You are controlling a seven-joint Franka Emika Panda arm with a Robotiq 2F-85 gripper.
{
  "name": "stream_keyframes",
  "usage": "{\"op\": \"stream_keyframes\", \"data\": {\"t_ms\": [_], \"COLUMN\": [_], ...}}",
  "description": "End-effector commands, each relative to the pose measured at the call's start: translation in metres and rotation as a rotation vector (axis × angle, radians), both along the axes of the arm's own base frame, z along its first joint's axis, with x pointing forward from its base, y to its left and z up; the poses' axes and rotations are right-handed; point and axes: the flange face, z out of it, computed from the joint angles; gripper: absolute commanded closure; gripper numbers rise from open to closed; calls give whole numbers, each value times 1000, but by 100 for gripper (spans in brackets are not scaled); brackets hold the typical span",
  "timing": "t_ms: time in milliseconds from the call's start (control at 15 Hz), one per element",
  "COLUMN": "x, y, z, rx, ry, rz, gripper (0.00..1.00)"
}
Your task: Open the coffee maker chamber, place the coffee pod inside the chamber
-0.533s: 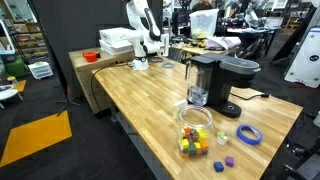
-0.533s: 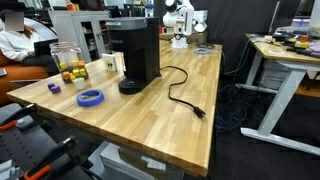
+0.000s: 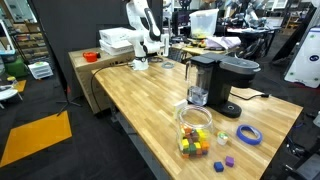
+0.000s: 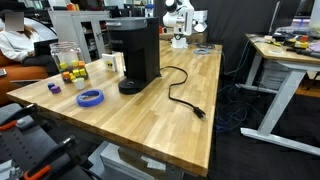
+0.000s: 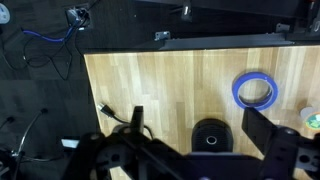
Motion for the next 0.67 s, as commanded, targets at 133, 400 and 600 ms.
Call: {"op": "stream_keyframes", "data": {"t_ms": [133,400,600], "x": [0,0,2], "y": [0,0,2], "z": [1,1,0], "rx": [0,0,-3], "ry": [1,1,4], "rz": [0,0,12], "gripper": [0,0,0]}}
